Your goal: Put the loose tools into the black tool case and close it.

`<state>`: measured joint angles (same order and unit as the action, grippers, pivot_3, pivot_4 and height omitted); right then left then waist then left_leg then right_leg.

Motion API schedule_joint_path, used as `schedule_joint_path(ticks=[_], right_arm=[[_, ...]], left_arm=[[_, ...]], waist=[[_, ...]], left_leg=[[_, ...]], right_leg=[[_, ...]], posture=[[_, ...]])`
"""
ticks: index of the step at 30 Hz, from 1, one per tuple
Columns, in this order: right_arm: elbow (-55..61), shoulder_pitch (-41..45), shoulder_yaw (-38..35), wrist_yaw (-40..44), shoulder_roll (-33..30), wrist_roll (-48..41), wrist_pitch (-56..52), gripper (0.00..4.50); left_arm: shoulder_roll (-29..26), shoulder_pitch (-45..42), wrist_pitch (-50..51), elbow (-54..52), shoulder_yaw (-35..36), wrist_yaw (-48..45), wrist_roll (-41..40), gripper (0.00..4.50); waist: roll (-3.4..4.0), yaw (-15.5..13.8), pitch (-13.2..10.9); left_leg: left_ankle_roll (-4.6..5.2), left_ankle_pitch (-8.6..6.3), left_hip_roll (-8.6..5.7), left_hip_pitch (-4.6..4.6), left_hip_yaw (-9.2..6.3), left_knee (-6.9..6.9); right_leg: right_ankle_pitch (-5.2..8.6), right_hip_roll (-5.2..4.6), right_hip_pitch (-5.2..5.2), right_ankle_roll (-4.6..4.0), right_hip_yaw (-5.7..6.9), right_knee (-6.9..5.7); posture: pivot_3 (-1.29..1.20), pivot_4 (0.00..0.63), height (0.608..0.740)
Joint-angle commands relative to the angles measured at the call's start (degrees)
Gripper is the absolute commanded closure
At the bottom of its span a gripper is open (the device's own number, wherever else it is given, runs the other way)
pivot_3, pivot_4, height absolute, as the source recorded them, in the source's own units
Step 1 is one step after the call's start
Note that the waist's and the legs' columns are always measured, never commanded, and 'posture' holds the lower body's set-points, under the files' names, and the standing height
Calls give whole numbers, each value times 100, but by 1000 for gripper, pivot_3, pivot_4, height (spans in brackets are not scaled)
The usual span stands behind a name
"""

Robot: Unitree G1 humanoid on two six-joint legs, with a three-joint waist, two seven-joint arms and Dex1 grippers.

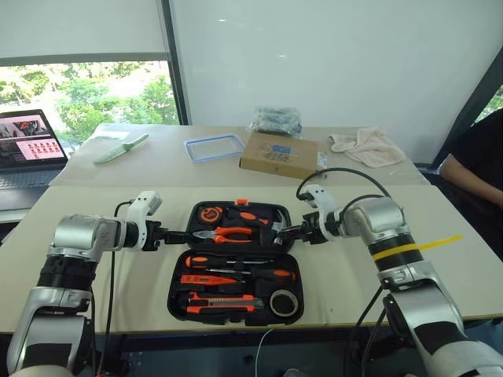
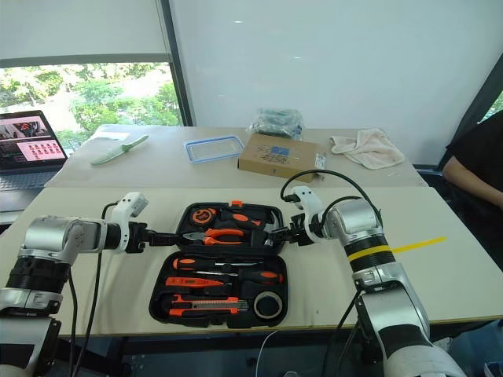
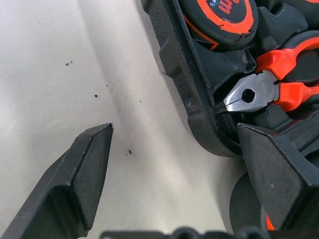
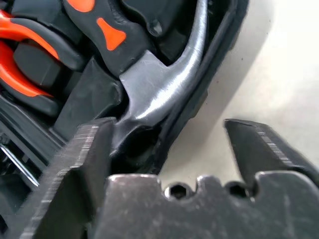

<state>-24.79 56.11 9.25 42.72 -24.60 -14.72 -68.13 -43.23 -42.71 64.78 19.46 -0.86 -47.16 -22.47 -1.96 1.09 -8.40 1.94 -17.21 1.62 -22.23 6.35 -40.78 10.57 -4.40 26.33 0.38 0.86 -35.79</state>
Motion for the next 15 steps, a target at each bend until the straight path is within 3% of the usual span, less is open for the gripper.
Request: schedule_joint_path(ticks=[1,4,8,11,15], right_arm=[[-86,119,91,-15,-123,109,67,2060],[-134,115,54,-12,-173,72,13,3266],[-108,64,92,50,-272,44,-44,4452],[-137,36,90,46,-260,37,-59,4500],[-123,-25,-165,13,-125,-51,354,4500]], left_arm=[[-39,18,-48,-26,49,142,122,973],[-11,62,-51,-56,88,190,102,2106],[-6,140,-73,-87,114,206,100,3442],[14,181,-109,-87,125,233,102,4491],[79,277,-316,-97,263,298,66,4491]], waist=[[0,1,0],[0,13,0],[1,15,1],[1,14,1],[1,13,1]], left_leg=[[0,0,0,2,0,0],[-1,1,1,16,1,-1],[-3,2,2,24,0,-2],[-4,2,1,26,0,-6],[-3,2,1,32,-1,-5]], right_leg=[[0,0,-1,0,-1,-3],[0,0,-11,0,-6,-11],[-1,0,-13,-1,-10,-17],[-2,-3,-13,-2,-12,-17],[-2,-2,-13,-4,-14,-17]], posture=[[0,150,740],[0,150,740],[0,150,740],[0,150,740],[0,150,740]])
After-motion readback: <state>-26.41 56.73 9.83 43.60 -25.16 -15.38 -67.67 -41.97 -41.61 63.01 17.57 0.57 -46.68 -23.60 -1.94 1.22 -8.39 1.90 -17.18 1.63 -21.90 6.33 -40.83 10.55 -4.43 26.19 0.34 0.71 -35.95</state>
